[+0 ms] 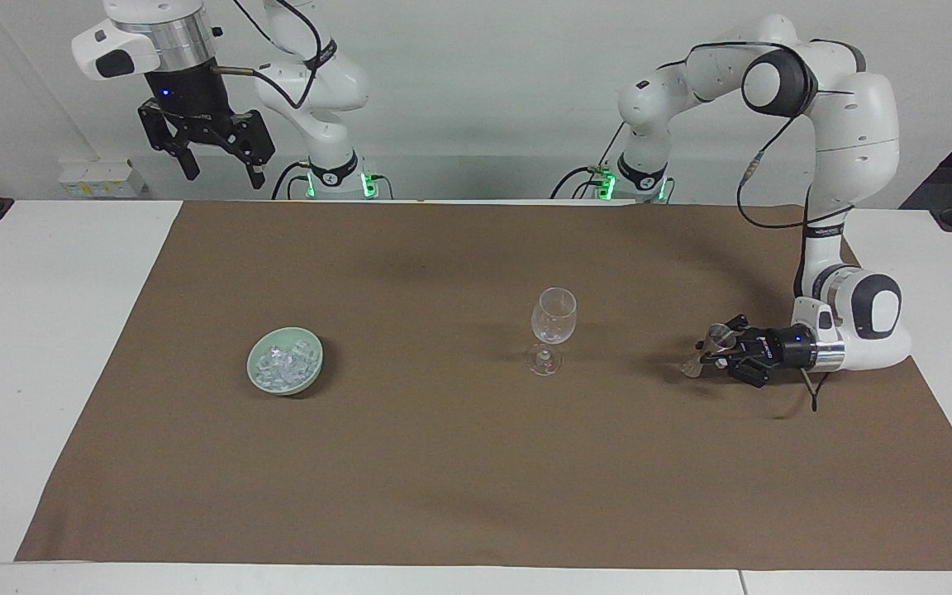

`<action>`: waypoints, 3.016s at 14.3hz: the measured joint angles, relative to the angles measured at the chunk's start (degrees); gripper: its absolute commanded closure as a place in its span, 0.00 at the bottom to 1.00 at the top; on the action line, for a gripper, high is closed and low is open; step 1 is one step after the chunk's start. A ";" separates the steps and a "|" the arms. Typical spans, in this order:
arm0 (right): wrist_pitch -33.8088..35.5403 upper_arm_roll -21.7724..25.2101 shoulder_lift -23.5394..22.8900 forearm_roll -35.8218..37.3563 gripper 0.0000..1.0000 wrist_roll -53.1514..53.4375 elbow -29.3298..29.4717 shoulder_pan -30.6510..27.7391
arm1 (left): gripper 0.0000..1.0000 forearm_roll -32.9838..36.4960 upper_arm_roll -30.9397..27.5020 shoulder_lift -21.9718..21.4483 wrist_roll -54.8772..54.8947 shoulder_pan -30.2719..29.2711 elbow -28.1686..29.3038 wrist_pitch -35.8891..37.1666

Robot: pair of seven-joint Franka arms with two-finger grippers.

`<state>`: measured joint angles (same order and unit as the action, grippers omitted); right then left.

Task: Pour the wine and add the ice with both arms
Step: 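Lift the silver bottle with the left gripper toward the wine glass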

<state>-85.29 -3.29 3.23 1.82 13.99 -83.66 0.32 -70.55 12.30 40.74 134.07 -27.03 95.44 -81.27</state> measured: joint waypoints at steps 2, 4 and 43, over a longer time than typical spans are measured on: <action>0.00 0.00 0.00 0.00 0.00 0.00 0.00 0.00 | 1.00 -0.10 0.64 -0.58 -0.55 0.85 -0.30 0.04; 0.00 0.00 0.00 0.00 0.00 0.00 0.00 0.00 | 1.00 -0.25 0.80 -2.00 -1.32 2.05 -0.60 0.09; 0.00 0.00 0.00 0.00 0.00 0.00 0.00 0.00 | 1.00 1.32 -0.14 -28.17 -19.56 15.91 13.46 -16.38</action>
<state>-85.29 -3.29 3.23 1.82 13.99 -83.66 0.32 -69.23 12.15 12.57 114.51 -11.12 108.90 -97.65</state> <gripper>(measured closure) 0.000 0.767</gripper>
